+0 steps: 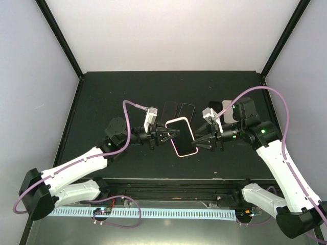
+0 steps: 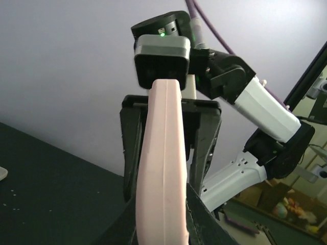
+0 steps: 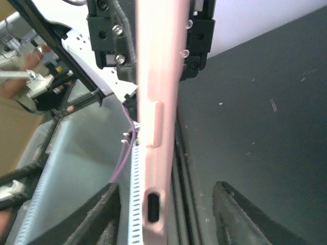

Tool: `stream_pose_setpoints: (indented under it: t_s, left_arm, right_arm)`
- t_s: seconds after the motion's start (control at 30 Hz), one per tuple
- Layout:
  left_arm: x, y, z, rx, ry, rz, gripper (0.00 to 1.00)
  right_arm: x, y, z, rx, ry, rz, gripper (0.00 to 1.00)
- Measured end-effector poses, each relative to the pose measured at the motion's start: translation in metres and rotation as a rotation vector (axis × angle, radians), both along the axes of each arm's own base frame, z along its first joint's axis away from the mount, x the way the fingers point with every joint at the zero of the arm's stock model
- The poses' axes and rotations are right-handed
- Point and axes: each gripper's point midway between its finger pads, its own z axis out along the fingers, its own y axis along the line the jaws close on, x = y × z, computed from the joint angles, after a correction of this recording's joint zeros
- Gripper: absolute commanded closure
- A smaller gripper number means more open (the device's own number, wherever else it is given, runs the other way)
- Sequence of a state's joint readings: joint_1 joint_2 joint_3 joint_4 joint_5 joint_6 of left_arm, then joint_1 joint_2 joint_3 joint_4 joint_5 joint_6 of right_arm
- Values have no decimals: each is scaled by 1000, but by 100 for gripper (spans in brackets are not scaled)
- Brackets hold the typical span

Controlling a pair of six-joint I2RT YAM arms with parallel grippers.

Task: Take the phone out of the phone case
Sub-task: Pick up the phone at the center of the board, then remove the phone case from the phone.

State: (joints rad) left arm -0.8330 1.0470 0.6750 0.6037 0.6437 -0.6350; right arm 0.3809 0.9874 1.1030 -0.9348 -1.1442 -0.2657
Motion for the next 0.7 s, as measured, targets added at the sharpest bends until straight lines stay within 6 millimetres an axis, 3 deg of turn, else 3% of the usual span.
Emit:
stream_pose_setpoints:
  t_s: [0.07, 0.13, 0.43, 0.7]
  left_arm:
    - [1, 4, 2, 27, -7, -6, 99]
    - [-1, 11, 8, 41, -28, -18, 99]
    - [-37, 34, 33, 24, -133, -109, 98]
    - [-37, 34, 33, 22, -127, -112, 99]
  right_arm:
    - [0, -1, 6, -10, -52, 5, 34]
    - [-3, -4, 10, -23, -111, 18, 32]
    - [-32, -13, -11, -125, -276, 146, 43]
    - [-50, -8, -14, -143, -315, 235, 45]
